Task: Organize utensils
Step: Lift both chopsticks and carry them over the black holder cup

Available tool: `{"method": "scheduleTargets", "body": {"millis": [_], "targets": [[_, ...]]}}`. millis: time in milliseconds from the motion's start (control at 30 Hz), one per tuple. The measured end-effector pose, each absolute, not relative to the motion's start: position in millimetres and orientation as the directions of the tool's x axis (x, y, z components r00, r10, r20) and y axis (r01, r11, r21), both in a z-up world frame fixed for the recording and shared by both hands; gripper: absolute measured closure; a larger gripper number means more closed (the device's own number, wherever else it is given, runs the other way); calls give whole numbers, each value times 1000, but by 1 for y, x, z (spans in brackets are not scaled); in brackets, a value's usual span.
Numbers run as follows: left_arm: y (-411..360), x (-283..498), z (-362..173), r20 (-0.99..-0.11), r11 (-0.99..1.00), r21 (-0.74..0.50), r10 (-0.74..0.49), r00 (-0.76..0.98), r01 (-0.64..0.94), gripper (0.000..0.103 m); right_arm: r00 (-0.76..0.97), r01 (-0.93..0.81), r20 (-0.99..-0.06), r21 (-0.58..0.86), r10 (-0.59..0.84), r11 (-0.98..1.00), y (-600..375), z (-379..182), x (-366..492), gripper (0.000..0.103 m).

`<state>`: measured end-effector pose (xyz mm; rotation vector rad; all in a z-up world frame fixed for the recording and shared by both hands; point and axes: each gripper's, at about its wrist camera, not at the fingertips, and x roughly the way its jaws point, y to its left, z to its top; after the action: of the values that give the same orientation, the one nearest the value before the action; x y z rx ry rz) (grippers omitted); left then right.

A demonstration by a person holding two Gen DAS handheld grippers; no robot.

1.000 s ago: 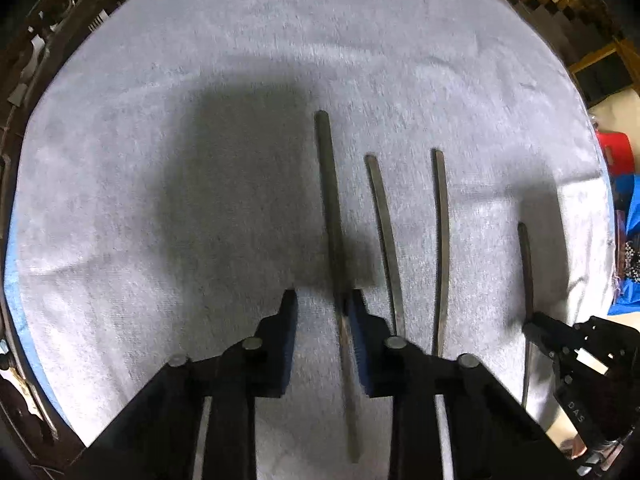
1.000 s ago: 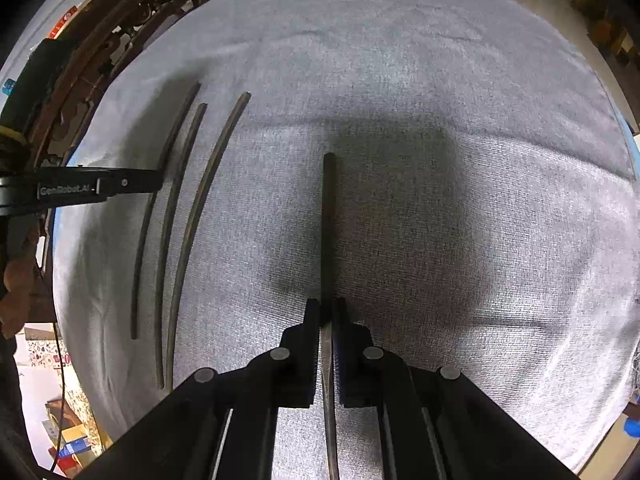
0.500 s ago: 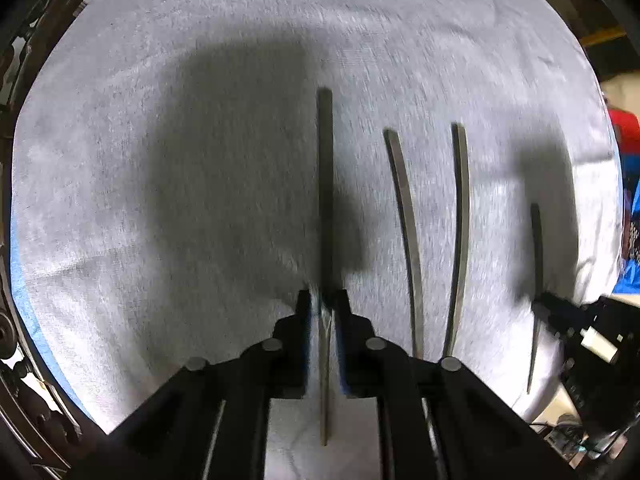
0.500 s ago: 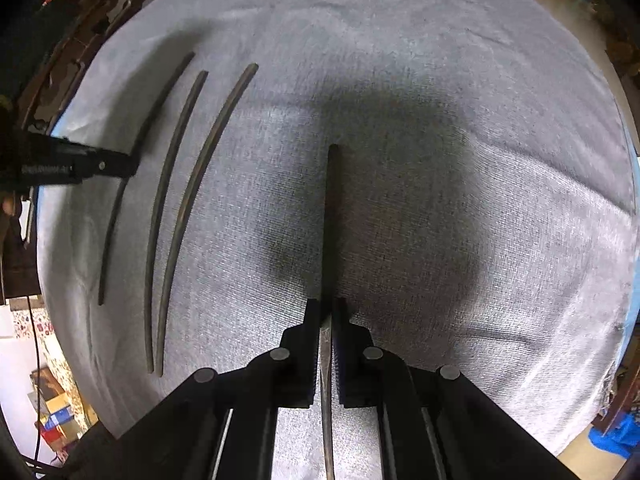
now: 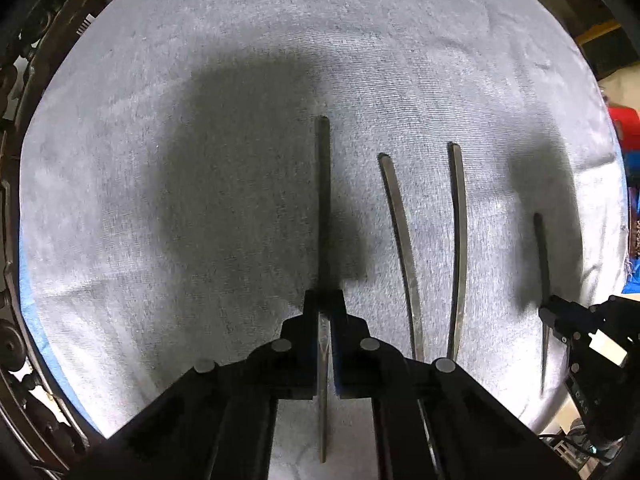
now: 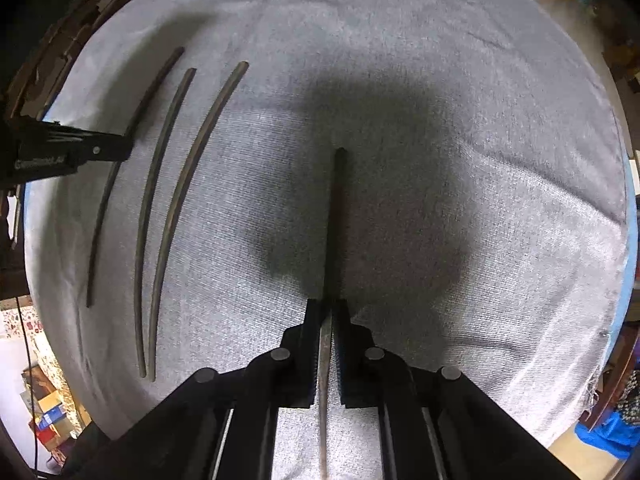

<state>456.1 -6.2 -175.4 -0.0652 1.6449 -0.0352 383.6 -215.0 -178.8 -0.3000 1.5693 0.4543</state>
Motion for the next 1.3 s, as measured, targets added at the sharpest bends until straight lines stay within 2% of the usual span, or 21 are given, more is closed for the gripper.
{"method": "scheduleTargets", "body": {"millis": [167,300,500,567,767,967,1167,1300], "targets": [[24,424,-166,-991,986,-133,-134,-4,-98,98,-8,-388,-985,163,174,907,-240,-168,373,96],[57,384,-145,-970,957,-229,-210,119,-177,98,77,-308,-952,259,296,915,-275,-141,354,96],[85,316,-109,-874,875,-427,-335,352,-226,98,214,-241,-889,353,404,904,-308,-104,313,96],[88,289,-93,-839,859,-456,-328,434,-234,98,249,-227,-862,391,442,892,-314,-97,296,96],[95,220,-64,-713,779,-584,-359,603,-227,98,380,-178,-747,519,545,836,-344,-73,250,96],[101,177,-47,-608,713,-671,-375,700,-201,98,489,-178,-626,610,607,772,-361,-40,215,96],[79,152,-23,-509,690,-717,-420,751,-100,98,552,-259,-517,640,654,724,-353,0,177,96],[65,145,-9,-497,707,-705,-433,752,-60,98,556,-308,-489,631,673,713,-337,15,157,96]]}}
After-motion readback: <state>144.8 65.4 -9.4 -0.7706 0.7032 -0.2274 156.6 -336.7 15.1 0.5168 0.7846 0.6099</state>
